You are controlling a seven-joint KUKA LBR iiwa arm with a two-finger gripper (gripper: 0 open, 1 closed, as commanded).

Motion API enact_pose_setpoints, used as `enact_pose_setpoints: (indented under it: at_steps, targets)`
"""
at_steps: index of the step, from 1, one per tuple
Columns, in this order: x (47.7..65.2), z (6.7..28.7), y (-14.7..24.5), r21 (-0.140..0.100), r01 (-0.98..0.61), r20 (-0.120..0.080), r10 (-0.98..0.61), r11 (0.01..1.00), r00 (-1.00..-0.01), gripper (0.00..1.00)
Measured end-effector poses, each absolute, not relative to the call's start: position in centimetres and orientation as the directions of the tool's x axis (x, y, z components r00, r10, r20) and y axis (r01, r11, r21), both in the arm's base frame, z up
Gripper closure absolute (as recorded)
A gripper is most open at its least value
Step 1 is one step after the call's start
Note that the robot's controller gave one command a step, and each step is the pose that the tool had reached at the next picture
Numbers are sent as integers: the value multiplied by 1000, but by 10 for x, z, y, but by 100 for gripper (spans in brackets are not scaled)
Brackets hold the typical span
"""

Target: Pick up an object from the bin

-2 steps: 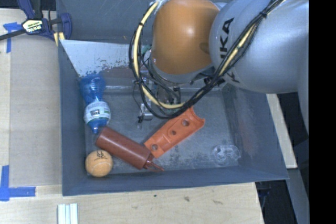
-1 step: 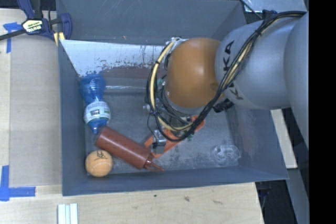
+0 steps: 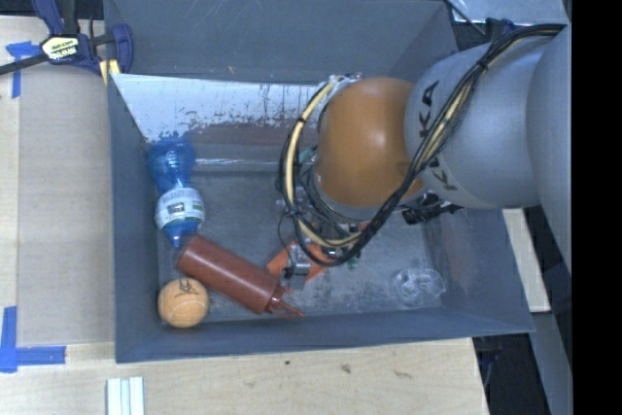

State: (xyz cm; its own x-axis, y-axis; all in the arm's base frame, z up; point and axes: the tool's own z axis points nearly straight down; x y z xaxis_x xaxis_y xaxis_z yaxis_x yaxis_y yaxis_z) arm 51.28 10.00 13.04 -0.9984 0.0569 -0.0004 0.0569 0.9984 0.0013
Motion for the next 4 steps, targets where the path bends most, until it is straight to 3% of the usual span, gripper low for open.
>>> enact_pose_setpoints:
  at_steps: [1, 2, 3, 4]
  targets:
    - [530, 70, 51, 1, 144, -3, 144, 990, -990, 100]
    - [530, 70, 51, 1, 145, -3, 145, 989, -989, 100]
    - [529, 193, 55, 1, 198, -5, 198, 980, -980, 100]
    - [529, 193, 55, 2, 198, -5, 198, 980, -980, 100]
